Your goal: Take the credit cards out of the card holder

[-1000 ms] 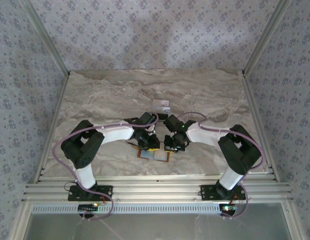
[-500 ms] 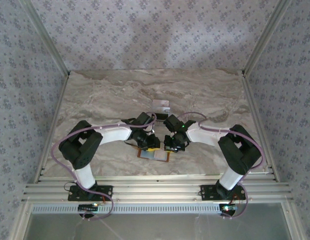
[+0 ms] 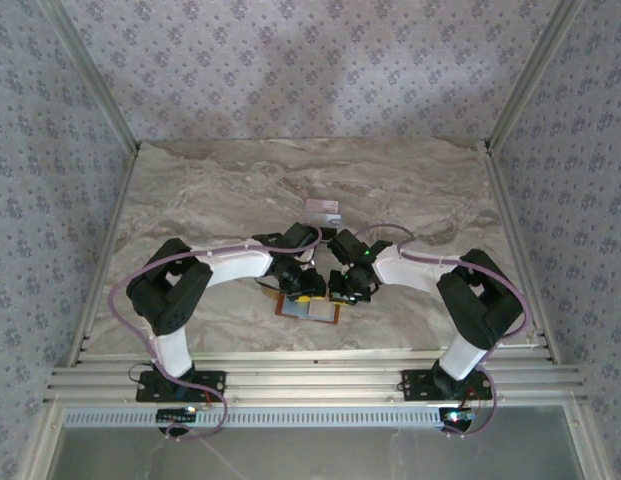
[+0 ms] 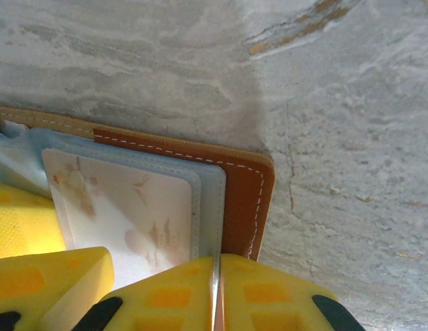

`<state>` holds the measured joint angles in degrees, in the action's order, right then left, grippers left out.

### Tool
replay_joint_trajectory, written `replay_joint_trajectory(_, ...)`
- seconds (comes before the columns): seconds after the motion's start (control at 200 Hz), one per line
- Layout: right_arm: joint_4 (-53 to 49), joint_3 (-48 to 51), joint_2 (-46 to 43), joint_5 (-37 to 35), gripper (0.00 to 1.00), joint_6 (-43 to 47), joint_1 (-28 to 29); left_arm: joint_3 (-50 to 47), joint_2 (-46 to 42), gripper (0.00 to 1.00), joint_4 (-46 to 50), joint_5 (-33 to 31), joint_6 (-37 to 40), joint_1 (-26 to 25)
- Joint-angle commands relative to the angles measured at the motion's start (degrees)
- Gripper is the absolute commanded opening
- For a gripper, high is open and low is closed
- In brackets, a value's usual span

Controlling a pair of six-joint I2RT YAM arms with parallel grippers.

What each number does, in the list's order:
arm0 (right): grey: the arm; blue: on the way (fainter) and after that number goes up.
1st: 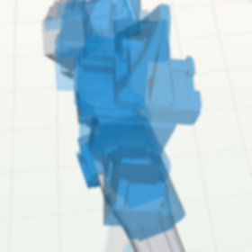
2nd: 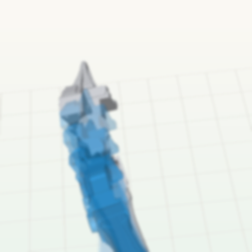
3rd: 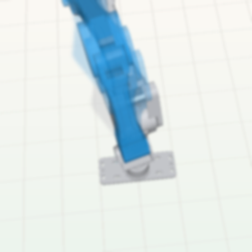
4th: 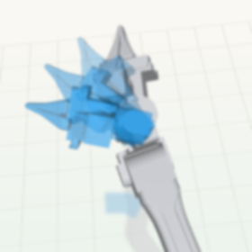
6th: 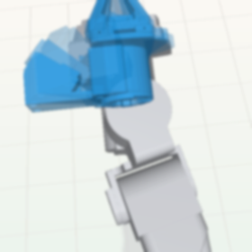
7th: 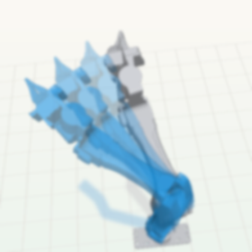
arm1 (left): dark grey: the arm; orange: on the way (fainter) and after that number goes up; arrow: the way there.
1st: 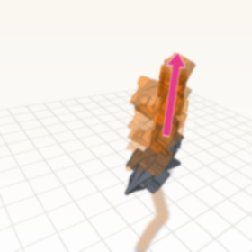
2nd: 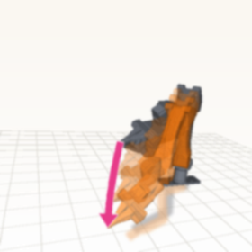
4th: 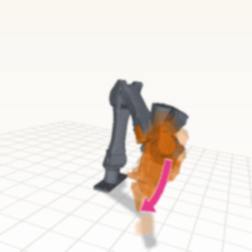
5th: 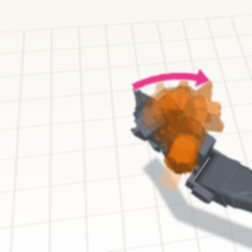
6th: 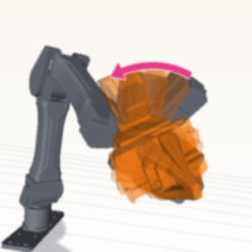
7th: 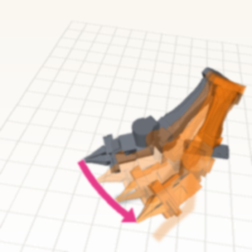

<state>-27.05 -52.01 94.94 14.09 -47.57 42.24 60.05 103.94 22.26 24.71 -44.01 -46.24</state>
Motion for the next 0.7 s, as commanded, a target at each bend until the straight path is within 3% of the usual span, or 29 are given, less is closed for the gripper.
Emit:
replay_joint_trajectory(0.0,-1.8,0.1,0.4,-1.6,0.12,0.4,-0.3,-3.7,1.8,0.38,-0.7,0.4,-0.3,-0.5)
replay_joint_trajectory(0.275,-1.5,0.2,0.7,-1.4,0.12,0.5,-0.3,-12.1,-5.4,0.38,-15.2,6.4,-2.1,2.4)
replay_joint_trajectory(0.695,-1.3,0.4,0.9,-1.2,0.11,0.3,-0.1,-17.9,-7.6,0.28,-28.3,12.8,-6.1,4.7)
